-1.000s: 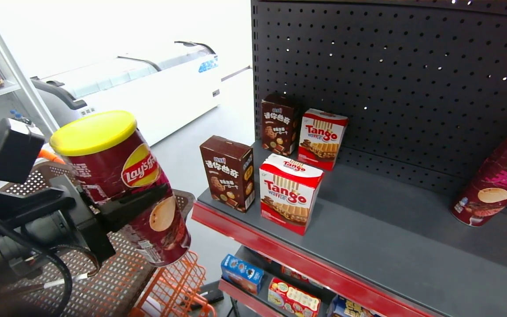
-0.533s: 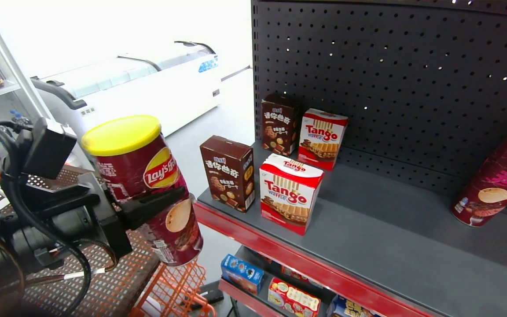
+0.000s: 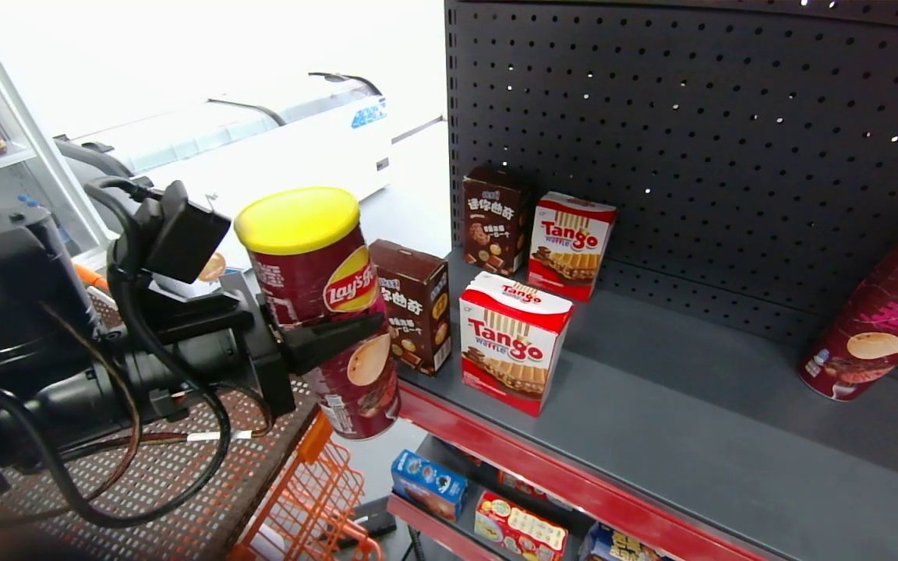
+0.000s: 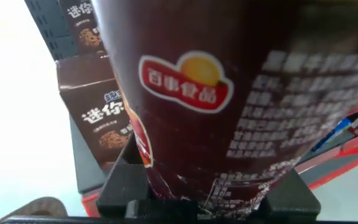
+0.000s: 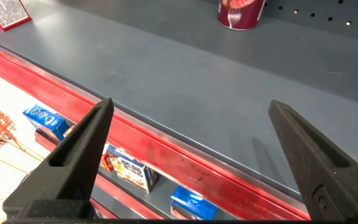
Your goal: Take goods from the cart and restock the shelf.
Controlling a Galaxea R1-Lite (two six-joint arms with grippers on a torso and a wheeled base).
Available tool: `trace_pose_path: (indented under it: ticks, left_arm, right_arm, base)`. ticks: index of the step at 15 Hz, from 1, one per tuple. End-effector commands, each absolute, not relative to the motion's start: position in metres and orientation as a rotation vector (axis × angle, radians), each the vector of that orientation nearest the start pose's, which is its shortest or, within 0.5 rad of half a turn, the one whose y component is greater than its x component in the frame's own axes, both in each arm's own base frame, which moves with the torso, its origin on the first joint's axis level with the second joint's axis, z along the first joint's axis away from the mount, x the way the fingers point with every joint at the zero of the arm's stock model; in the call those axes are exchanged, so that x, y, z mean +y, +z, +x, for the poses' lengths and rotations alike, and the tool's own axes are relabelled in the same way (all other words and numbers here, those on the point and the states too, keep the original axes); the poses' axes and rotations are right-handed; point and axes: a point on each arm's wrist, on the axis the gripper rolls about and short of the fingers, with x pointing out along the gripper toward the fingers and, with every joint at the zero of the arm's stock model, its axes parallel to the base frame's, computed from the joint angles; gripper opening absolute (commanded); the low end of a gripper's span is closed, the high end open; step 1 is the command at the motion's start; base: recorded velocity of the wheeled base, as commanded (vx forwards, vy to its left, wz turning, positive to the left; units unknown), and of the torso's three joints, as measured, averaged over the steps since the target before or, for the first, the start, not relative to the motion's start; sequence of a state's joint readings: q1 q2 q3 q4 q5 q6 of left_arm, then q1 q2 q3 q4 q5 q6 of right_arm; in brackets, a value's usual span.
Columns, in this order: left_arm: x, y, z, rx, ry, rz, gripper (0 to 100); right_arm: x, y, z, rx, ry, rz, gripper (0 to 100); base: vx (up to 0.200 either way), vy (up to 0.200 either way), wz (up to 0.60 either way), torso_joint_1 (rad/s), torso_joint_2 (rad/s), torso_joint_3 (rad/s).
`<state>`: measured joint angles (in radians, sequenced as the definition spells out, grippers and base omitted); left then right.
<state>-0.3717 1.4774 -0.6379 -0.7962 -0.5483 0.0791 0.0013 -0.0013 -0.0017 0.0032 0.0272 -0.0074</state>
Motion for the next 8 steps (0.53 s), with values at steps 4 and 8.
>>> trace_pose_path:
  ticks: [4,8]
  left_arm:
    - [-0.127,0.208,0.237,0.035,-1.001,0.069,0]
    - [-0.141,0.210,0.236,0.027,-1.048,0.071,0]
  right_arm:
    - [0.001,0.076,-0.023,0.001,0.029,-0.008,100]
    - [0.001,0.076,-0.023,0.001,0.029,-0.008,100]
  base:
    - [0.000,0.000,0.00,0.000,0.00,0.000]
    - [0.000,0.000,0.00,0.000,0.00,0.000]
